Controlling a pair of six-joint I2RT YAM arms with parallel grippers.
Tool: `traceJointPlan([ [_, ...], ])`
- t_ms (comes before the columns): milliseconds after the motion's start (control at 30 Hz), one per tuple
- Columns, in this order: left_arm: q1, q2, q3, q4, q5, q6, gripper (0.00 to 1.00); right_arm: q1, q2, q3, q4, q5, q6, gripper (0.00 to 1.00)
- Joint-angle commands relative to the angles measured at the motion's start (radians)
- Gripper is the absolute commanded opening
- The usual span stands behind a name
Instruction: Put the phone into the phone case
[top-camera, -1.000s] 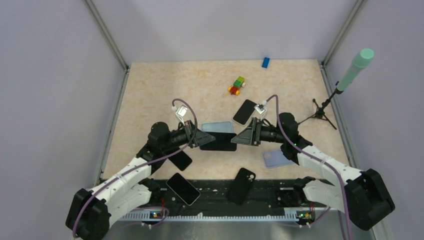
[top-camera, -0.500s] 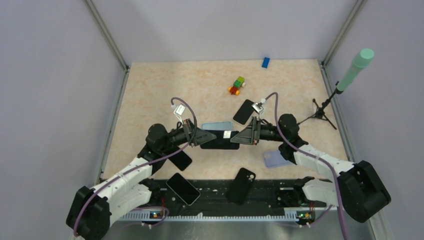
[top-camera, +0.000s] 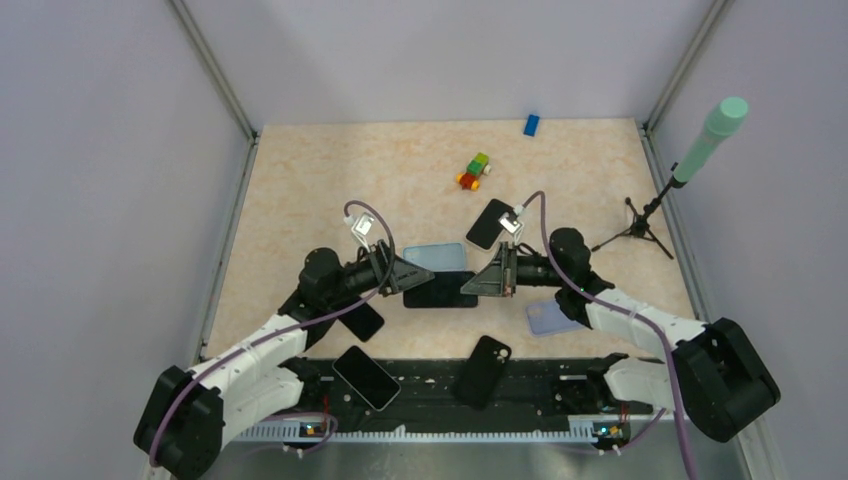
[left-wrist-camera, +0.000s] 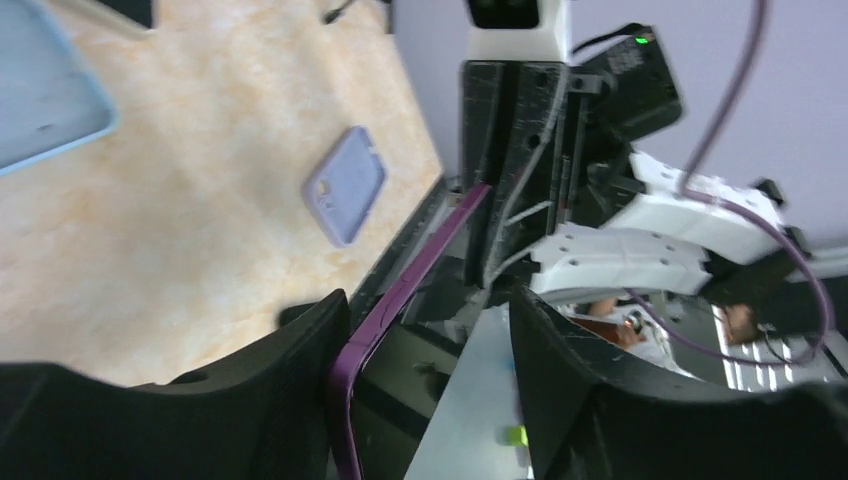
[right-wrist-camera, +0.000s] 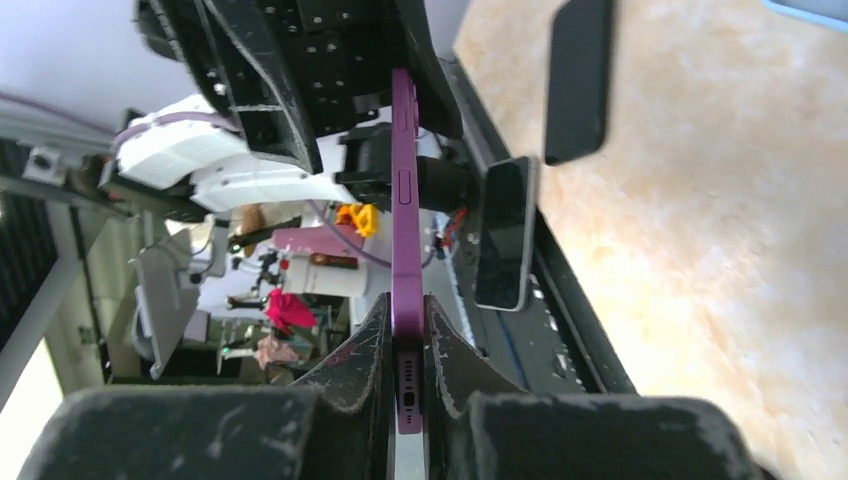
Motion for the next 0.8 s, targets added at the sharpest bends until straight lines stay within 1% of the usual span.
traceJointPlan([
  [0,0.001,-0.004,0.060,-0.190,-0.119,0.149,0.65,0.010,-0.043,0.088,-0.294,0.097,-0.201,0.00],
  [100,0.008,0.016,0.112,-0.331,-0.180,0.231,0.68,0.009,-0.056,0.138,-0.524,0.216,-0.328,0.00],
  [200,0.014,0.074,0.199,-0.500,-0.260,0.323,0.69,-0.004,-0.057,0.151,-0.638,0.276,-0.377,0.00],
  [333,0.022,0.219,0.334,-0.707,-0.359,0.426,0.69,-0.020,-0.071,0.129,-0.658,0.303,-0.382,0.00],
  [400,0.027,0.293,0.401,-0.778,-0.407,0.457,0.67,-0.024,-0.081,0.127,-0.679,0.333,-0.393,0.00],
  [567,0.044,0.461,0.541,-0.884,-0.523,0.500,0.64,-0.034,-0.123,0.139,-0.764,0.432,-0.413,0.00],
  [700,0.058,0.603,0.657,-0.952,-0.541,0.533,0.62,-0.043,-0.145,0.157,-0.831,0.509,-0.406,0.00],
  [767,0.060,0.681,0.712,-0.980,-0.547,0.543,0.59,-0.047,-0.163,0.157,-0.842,0.542,-0.401,0.00],
])
